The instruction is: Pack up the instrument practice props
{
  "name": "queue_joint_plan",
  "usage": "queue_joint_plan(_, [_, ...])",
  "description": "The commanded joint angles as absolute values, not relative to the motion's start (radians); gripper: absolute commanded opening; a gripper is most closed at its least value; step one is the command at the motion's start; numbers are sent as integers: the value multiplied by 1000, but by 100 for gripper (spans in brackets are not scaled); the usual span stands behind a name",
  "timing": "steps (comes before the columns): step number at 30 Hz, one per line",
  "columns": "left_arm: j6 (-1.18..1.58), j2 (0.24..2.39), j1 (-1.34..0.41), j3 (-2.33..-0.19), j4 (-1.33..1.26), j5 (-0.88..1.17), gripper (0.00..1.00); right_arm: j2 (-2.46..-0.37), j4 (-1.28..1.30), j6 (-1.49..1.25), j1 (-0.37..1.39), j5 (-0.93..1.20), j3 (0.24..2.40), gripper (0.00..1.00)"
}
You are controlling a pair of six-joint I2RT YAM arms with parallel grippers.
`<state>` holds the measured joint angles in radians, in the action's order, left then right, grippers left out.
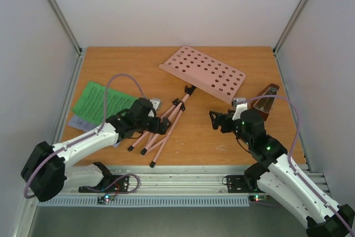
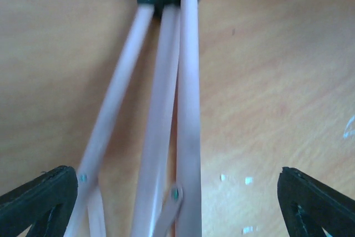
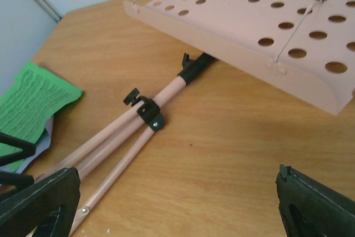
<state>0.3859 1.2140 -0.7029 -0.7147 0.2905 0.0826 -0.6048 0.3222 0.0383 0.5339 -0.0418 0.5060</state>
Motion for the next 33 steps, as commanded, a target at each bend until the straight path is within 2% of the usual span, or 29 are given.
queue_joint_plan(1, [437,1164,-745,-675,378,99,99,-612,380,38,536,40,547,98])
queue_joint_plan(10, [464,1205,-798,-597,348,45,99,-625,394,5,537,137,540,99])
queue_joint_plan(13, [492,1216,-829,-576,315,24,95,-652,376,-15,539,172,531,99])
queue_joint_plan(19, [552,1237,-939,-571,342,-147,92,-690,298,-86,556,218,488,97])
queue_joint_plan(26, [635,1259,-1044,-569,356,-269,92,-711,288,-93,623,154,488,96])
queue_joint_plan(33, [629,1182,-1080,-688,536,-381,99,-717,303,-98,662,114,497,96])
